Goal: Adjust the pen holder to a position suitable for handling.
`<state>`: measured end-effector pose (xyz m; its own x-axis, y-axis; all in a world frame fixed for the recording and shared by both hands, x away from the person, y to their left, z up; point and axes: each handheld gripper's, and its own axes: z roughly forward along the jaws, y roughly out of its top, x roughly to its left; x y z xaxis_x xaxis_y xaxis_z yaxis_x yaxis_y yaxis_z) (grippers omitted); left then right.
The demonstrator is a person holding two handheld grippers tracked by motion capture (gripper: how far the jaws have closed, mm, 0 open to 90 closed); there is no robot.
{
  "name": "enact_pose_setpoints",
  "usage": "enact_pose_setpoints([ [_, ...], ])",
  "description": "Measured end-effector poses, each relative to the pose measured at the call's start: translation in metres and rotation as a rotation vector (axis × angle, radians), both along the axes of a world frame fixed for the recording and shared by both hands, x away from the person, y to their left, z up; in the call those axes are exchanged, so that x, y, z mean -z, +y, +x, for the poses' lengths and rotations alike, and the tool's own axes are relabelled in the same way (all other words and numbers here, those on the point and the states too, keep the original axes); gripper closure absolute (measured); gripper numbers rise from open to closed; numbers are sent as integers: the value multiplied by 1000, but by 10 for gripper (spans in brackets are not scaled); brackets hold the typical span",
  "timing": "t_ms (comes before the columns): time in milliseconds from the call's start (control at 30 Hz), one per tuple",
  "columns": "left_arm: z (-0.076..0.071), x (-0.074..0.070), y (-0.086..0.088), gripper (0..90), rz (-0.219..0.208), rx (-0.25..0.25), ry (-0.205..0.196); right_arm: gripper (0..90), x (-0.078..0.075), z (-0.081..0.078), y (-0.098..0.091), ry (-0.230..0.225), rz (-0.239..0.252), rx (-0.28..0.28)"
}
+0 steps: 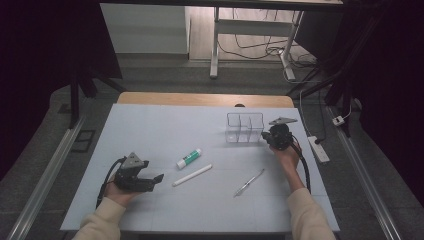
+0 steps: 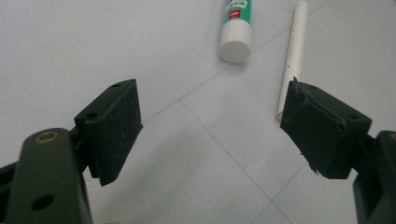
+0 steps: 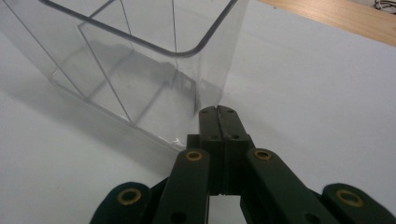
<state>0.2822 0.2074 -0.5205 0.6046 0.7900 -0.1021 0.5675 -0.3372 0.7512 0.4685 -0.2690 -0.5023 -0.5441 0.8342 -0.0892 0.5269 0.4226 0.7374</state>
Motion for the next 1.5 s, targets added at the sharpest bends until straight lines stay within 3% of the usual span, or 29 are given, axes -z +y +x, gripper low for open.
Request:
enact_pose_setpoints([
  [1500, 1, 2, -2, 206, 11, 6, 7, 890, 2, -2, 31, -3, -9, -46],
])
